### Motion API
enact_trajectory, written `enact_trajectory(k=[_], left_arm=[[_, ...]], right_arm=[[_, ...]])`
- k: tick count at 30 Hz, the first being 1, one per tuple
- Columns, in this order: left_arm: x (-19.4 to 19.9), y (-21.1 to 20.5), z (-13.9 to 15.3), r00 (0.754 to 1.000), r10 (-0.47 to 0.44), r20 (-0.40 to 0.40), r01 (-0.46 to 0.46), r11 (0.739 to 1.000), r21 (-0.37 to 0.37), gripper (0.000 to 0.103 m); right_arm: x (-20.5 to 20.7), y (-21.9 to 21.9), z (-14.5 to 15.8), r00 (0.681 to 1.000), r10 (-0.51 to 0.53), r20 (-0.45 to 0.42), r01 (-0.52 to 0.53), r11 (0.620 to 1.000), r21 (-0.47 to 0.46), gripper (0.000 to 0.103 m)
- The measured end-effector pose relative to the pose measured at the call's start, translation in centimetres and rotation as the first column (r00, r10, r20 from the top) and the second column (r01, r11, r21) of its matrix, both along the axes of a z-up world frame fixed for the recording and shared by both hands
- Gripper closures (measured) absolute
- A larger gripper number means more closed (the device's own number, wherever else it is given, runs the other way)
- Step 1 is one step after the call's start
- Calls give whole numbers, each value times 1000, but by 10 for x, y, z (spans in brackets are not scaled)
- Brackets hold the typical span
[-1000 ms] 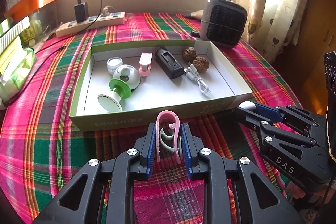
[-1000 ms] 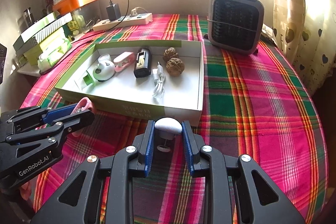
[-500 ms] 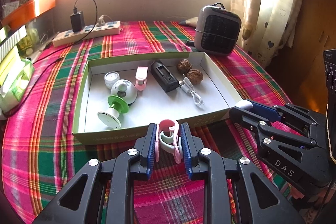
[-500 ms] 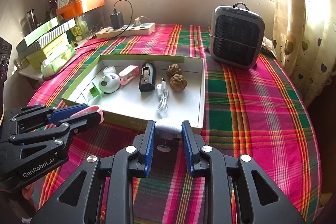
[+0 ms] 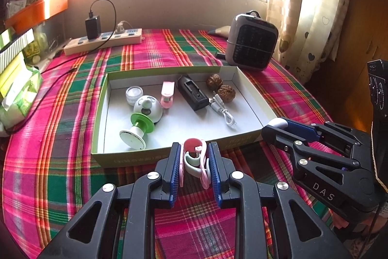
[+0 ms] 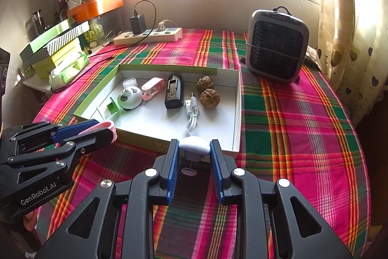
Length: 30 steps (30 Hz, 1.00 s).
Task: Organize objects
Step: 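Carry the pink clip with the left tool while the right carries the mushroom into the box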
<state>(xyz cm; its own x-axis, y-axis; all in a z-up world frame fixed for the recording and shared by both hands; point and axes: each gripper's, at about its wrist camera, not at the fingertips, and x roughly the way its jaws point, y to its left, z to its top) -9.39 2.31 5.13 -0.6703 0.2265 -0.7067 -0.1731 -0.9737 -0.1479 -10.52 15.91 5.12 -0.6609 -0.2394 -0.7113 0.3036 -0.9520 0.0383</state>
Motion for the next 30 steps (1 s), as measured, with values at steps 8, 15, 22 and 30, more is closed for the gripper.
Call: enact_trajectory(k=[8, 15, 22, 30], left_arm=[[-7, 0, 6, 1000, -3, -19, 3, 1000, -4, 82], [-23, -1, 9, 1000, -3, -26, 3, 1000, -5, 82], [-43, -1, 3, 1000, 2, -12, -2, 1000, -3, 82], [-64, 1, -5, 1000, -1, 5, 1, 1000, -13, 82]], right_arm=[[-7, -2, 2, 1000, 1, -2, -1, 1000, 5, 76], [-22, -3, 6, 1000, 2, -6, -2, 1000, 8, 76], [-42, -4, 3, 1000, -1, 7, 0, 1000, 17, 76], [-63, -3, -6, 999, -9, 42, 7, 999, 35, 76]])
